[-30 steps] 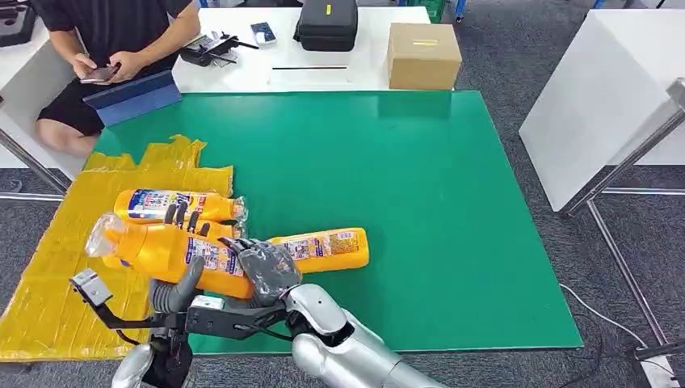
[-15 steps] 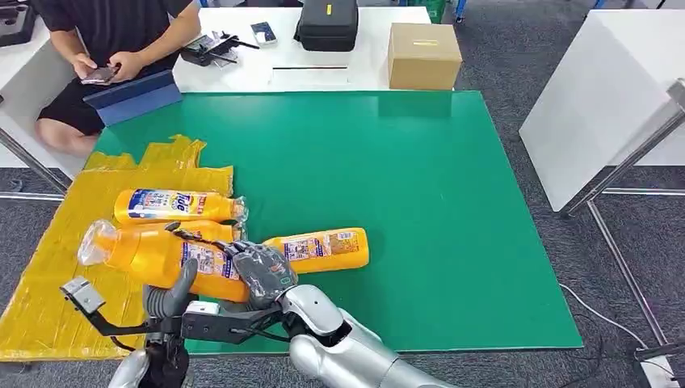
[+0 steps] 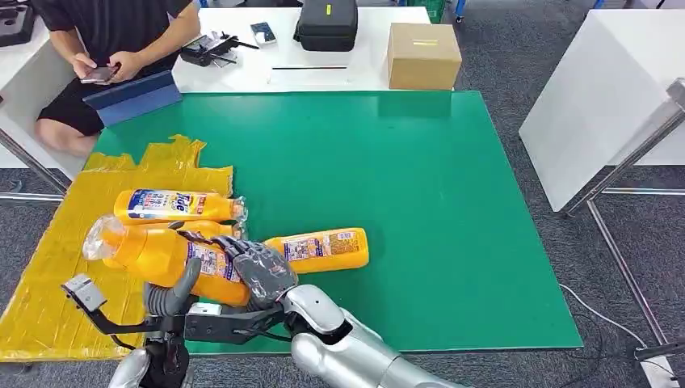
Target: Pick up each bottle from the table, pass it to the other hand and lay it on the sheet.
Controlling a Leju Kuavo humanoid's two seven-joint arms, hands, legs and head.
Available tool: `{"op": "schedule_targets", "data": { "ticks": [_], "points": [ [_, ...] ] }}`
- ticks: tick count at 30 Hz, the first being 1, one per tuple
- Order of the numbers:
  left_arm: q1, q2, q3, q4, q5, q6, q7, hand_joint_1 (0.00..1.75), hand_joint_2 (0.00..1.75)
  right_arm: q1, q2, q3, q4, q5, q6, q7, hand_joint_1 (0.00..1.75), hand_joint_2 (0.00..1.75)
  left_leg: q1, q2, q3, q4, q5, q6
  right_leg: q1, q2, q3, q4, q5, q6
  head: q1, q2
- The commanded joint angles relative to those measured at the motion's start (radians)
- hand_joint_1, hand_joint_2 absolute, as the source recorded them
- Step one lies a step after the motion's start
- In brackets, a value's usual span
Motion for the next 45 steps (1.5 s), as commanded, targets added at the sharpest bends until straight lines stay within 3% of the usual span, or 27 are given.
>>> {"op": "schedule_targets", "data": {
  "ticks": [1,7,13,17,25,33,37,38,39,41,45],
  "points": [
    [-0.090,-0.015,-0.018,-0.002,-0.003,-0.014,0.003,1.75,1.75,0.007,-0.009,0.040,0.070,-0.002,0.013,-0.010,0.00,0.00,0.000,-0.005,0.001,0.000,0.000,-0.001,0.000,-0.005,0.003,-0.001,-0.001,0.000,0.000,0.000],
    [-0.079,-0.008,-0.001,-0.008,-0.020,-0.013,-0.004,1.75,1.75,0.016,-0.020,-0.018,0.041,0.026,0.010,-0.015,0.00,0.00,0.000,-0.005,0.002,-0.001,0.000,-0.001,0.000,-0.006,0.003,-0.001,-0.001,0.000,0.000,0.000],
    [-0.019,0.031,0.127,-0.087,-0.109,0.008,-0.035,1.75,1.75,0.119,-0.164,-0.217,-0.290,0.117,0.057,0.015,0.00,0.00,0.000,-0.006,0.002,0.000,0.000,-0.001,0.000,-0.007,0.005,-0.001,-0.002,0.000,0.000,0.000],
    [0.010,0.044,0.198,-0.127,-0.214,0.030,-0.074,1.75,1.75,0.183,-0.214,-0.301,-0.408,0.152,0.080,0.011,0.00,0.00,0.000,-0.002,0.001,-0.001,-0.001,-0.001,0.000,-0.003,0.003,-0.001,-0.001,0.000,0.000,0.000],
    [-0.132,0.073,0.300,-0.043,-0.654,0.285,-0.124,1.75,1.75,0.248,-0.229,-0.338,-0.539,0.198,0.105,0.011,0.00,0.00,0.000,-0.006,0.000,0.000,0.000,-0.002,0.000,-0.006,0.002,0.000,-0.001,0.000,0.000,0.000],
    [-0.216,0.164,0.216,0.110,-1.125,0.585,-0.109,1.75,1.75,0.321,-0.309,-0.417,-0.858,0.241,0.138,-0.011,0.00,0.00,0.000,-0.008,0.001,0.000,0.000,-0.002,0.000,-0.009,0.004,0.000,-0.002,0.000,0.000,0.000],
    [-0.371,0.188,0.108,0.344,-1.475,0.728,0.007,1.75,1.75,0.401,-0.321,-0.468,-0.970,0.283,0.179,-0.033,0.00,0.00,0.000,-0.010,0.001,-0.001,0.001,-0.002,-0.001,-0.011,0.004,0.000,-0.002,0.000,0.000,0.000],
    [-0.409,0.185,0.092,0.404,-1.513,0.728,0.022,1.75,1.75,0.405,-0.319,-0.473,-0.974,0.286,0.179,-0.036,0.00,0.00,0.000,-0.017,0.001,-0.001,0.002,-0.002,0.000,-0.018,0.007,-0.001,-0.003,0.000,0.000,0.000],
    [-0.466,0.176,0.071,0.504,-1.611,0.753,0.080,1.75,1.75,0.407,-0.317,-0.477,-0.980,0.307,0.184,-0.039,0.00,0.00,0.000,-0.015,0.001,0.000,0.003,-0.002,0.000,-0.015,0.004,-0.001,-0.002,0.000,0.000,0.000],
    [-0.481,0.169,0.067,0.530,-1.618,0.764,0.083,1.75,1.75,0.407,-0.314,-0.479,-0.981,0.310,0.186,-0.040,0.00,0.00,-0.002,-0.017,0.000,-0.001,0.003,-0.002,-0.001,-0.018,0.003,0.000,-0.002,0.000,0.000,0.000],
    [-0.495,0.167,0.051,0.582,-1.669,0.765,0.105,1.75,1.75,0.407,-0.306,-0.486,-0.984,0.312,0.182,-0.046,0.00,0.00,-0.001,-0.006,0.001,0.000,0.001,-0.001,-0.001,-0.007,0.004,-0.001,0.000,0.001,0.000,0.000]
  ]
}}
